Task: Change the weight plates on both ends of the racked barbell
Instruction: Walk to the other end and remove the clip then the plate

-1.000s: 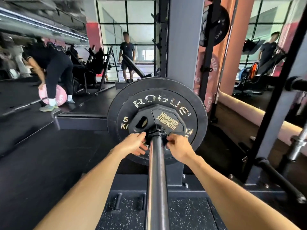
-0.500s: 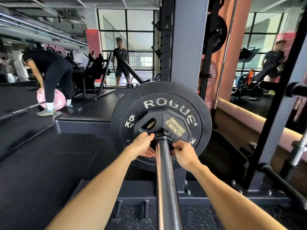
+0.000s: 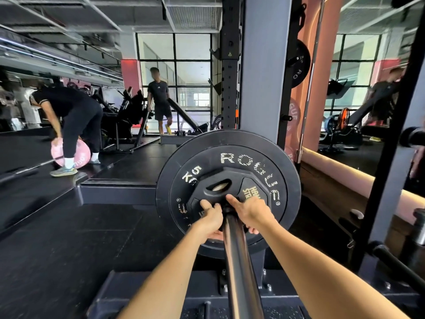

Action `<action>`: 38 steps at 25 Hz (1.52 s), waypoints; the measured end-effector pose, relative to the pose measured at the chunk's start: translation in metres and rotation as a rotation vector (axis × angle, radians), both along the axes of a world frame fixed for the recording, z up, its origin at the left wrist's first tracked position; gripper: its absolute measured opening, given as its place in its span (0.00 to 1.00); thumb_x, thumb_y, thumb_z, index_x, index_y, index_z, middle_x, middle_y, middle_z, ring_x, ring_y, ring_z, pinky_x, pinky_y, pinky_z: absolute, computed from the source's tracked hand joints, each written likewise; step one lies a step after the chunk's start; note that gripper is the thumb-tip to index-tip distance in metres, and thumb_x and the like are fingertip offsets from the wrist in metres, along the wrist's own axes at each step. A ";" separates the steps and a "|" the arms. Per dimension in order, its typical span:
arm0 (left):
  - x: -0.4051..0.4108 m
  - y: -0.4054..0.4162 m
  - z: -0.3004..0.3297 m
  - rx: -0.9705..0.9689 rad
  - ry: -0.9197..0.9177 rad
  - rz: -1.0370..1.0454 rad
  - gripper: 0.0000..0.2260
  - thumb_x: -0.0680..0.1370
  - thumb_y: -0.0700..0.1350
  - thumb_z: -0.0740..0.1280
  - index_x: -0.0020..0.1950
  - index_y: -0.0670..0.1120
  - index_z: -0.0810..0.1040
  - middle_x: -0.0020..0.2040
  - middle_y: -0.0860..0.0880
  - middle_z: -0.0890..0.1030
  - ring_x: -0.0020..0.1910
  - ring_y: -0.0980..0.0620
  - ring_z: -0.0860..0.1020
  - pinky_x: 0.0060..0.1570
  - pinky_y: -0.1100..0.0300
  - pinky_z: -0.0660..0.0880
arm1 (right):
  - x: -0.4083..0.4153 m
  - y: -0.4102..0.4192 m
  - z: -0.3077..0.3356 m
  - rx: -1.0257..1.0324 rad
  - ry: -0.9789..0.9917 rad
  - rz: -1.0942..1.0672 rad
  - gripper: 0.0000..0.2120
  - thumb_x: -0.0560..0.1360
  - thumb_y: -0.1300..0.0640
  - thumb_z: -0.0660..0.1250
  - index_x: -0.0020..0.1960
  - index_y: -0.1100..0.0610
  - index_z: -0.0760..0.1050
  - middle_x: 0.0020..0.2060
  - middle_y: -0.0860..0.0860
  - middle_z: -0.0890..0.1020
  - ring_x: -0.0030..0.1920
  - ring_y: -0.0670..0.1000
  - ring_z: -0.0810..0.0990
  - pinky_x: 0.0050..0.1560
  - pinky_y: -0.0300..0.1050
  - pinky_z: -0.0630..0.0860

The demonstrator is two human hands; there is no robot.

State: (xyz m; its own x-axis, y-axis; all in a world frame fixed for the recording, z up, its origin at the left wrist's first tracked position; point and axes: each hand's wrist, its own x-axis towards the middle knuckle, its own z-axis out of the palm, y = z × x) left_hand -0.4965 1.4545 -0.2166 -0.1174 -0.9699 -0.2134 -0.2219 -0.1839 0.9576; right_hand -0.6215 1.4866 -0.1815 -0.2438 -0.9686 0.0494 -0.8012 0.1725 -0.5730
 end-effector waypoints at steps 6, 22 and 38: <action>0.000 0.000 -0.005 0.046 0.106 0.009 0.14 0.85 0.58 0.51 0.53 0.47 0.59 0.52 0.46 0.76 0.39 0.50 0.79 0.34 0.57 0.79 | -0.006 -0.010 -0.004 -0.065 0.153 0.020 0.30 0.79 0.34 0.50 0.36 0.58 0.70 0.52 0.58 0.82 0.54 0.61 0.81 0.49 0.48 0.73; -0.003 -0.014 -0.014 0.066 0.285 0.025 0.41 0.65 0.68 0.71 0.69 0.45 0.68 0.57 0.40 0.83 0.43 0.48 0.86 0.35 0.55 0.81 | -0.009 -0.008 -0.007 -0.227 0.117 0.181 0.24 0.83 0.49 0.51 0.31 0.56 0.67 0.33 0.60 0.82 0.40 0.63 0.84 0.49 0.52 0.81; -0.003 0.010 -0.007 0.168 0.352 0.021 0.26 0.78 0.61 0.67 0.64 0.46 0.63 0.52 0.38 0.81 0.52 0.39 0.83 0.52 0.42 0.81 | -0.029 0.006 -0.026 -0.099 -0.457 0.039 0.32 0.84 0.50 0.50 0.30 0.67 0.75 0.25 0.59 0.80 0.19 0.54 0.76 0.24 0.42 0.77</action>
